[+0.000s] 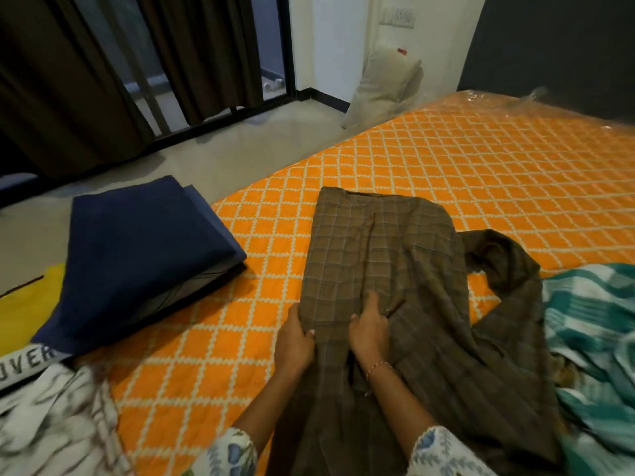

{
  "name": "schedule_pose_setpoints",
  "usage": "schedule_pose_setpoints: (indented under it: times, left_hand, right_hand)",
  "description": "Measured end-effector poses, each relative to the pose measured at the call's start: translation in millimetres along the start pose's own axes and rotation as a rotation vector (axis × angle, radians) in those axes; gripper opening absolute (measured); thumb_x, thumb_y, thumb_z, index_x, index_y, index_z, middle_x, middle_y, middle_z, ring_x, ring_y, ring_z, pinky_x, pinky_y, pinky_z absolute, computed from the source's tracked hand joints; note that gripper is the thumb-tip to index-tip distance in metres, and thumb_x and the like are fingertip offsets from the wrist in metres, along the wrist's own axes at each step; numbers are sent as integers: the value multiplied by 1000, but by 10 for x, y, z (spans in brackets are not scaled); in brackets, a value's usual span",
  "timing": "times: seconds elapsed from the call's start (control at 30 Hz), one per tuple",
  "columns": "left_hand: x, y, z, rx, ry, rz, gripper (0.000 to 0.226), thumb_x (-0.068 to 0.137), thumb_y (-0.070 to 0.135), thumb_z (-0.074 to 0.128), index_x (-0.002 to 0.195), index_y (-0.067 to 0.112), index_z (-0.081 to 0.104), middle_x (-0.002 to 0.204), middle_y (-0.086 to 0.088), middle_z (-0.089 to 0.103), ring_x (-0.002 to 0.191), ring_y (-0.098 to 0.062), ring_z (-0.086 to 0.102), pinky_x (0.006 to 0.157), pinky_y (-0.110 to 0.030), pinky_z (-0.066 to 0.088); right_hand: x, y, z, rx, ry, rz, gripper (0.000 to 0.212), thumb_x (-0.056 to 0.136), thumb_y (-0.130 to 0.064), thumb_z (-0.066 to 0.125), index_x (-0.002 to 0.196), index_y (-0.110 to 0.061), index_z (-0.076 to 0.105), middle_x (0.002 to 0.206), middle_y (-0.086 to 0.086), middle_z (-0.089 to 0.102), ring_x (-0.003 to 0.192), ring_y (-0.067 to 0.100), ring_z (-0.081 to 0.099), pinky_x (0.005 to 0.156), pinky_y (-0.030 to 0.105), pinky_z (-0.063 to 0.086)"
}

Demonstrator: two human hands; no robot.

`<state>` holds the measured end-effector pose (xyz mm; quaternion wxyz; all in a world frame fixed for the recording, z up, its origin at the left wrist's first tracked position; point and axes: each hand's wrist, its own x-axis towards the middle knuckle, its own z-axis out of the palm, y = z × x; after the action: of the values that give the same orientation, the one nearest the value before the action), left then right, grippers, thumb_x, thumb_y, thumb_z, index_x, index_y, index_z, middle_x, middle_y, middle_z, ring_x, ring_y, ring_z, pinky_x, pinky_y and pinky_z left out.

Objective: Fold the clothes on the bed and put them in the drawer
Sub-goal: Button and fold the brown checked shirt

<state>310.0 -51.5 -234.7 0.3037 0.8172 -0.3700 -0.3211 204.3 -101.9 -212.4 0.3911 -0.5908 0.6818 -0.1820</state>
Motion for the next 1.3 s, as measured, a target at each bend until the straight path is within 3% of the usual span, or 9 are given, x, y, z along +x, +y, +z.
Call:
schedule_pose_setpoints:
  times: [0.17,0.33,0.53,0.63,0.73,0.87,1.0,1.17,1.3]
  left_hand:
    - [-490,84,114,432,224,172,55,99,26,41,150,27,21,152,-7,26,140,-22,25,109,-38,24]
    - [-1026,-407,239,410,66,172,50,97,35,22,146,33,32,158,1,18,146,-15,11,116,-37,11]
    - [-1233,-475,322,722,25,184,58,96,49,20,126,24,63,139,-8,52,131,-28,44,94,-60,40]
    - [-1371,-292,279,604,57,223,53,97,43,25,143,23,40,157,-7,22,146,-24,14,111,-56,13]
    - [-1411,-160,296,539,130,363,42,100,31,33,139,22,47,157,-5,21,147,-20,9,113,-46,6]
    - [-1380,71,444,231,-41,425,31,98,23,47,126,20,58,136,-1,51,130,-18,43,107,-37,33]
    - [-1347,399,492,-259,-196,217,27,97,14,51,119,6,62,109,-5,65,93,-10,61,72,-10,46]
    - [-1240,1087,623,-585,-460,-155,32,91,34,60,110,9,61,83,1,60,75,-12,57,65,-24,47]
    - [-838,1301,500,-469,-391,-321,33,82,19,72,106,-1,61,81,-12,61,68,-22,57,61,-31,49]
  right_hand:
    - [-284,231,66,-392,200,-498,46,87,-14,58,133,-12,53,118,13,65,109,28,62,92,42,48]
    - [-581,818,114,-707,-12,-551,62,102,-45,9,124,-26,63,129,9,61,126,25,49,100,54,24]
    - [-736,815,-188,-817,31,-532,46,95,-44,34,119,-22,66,124,10,64,115,26,61,84,59,49]
    - [-812,952,-501,-729,233,-439,62,64,-30,82,121,-14,64,129,19,58,121,33,56,92,65,39]
    - [-784,1068,-905,-665,365,-134,75,64,-21,83,131,-5,53,131,24,53,124,39,49,102,70,22]
    - [-708,1103,-1224,-712,272,46,57,86,-35,63,133,-10,43,133,15,43,123,33,41,102,52,31]
    - [-658,971,-1411,-436,134,206,53,87,-34,63,131,-9,47,135,17,47,123,36,47,101,47,37]
    - [-807,671,-1385,-162,145,9,30,92,-14,53,120,-14,63,119,15,64,110,32,59,86,33,48]
    - [-902,527,-1136,19,-209,-270,33,87,-7,57,119,-16,62,111,9,67,101,24,63,78,25,47]
